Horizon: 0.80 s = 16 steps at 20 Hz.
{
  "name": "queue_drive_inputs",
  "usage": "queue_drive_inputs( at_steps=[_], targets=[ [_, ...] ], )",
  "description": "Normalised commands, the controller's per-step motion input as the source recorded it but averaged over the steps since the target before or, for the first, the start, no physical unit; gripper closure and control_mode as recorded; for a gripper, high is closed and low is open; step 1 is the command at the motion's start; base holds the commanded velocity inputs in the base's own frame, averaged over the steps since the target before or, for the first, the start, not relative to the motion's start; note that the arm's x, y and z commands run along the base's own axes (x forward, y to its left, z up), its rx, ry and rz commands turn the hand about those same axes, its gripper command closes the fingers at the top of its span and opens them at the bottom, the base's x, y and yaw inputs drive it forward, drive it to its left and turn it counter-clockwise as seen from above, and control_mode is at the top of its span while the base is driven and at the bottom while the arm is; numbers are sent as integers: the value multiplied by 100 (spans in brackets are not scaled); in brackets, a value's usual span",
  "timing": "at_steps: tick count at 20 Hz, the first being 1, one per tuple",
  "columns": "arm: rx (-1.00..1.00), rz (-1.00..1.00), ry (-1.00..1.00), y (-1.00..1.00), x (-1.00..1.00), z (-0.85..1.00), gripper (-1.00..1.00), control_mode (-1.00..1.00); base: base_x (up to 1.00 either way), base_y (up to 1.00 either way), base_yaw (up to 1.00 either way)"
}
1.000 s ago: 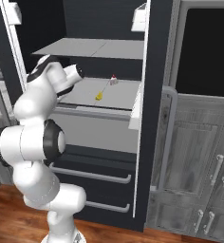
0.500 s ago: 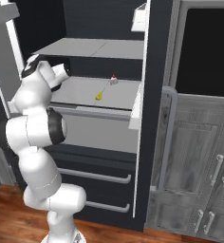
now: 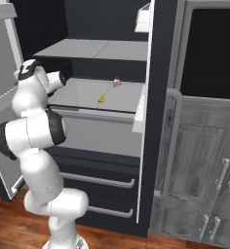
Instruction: Take the lemon wedge from the fridge and place it on the plate with fish on the dining counter.
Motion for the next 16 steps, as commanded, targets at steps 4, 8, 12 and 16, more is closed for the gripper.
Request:
queue_drive_inputs(
  at_steps=[4,8,12,16],
  targets=[
    [-8,-14,-20,-33,-89,2,-100,-100,0,0,0],
    [-15,-19,-22,-27,-97,16,-100,-100,0,0,0],
    [-23,-27,-26,-46,-100,51,-100,-100,0,0,0],
    [-28,-41,-14,-72,-98,72,-100,-100,0,0,0]
  ],
)
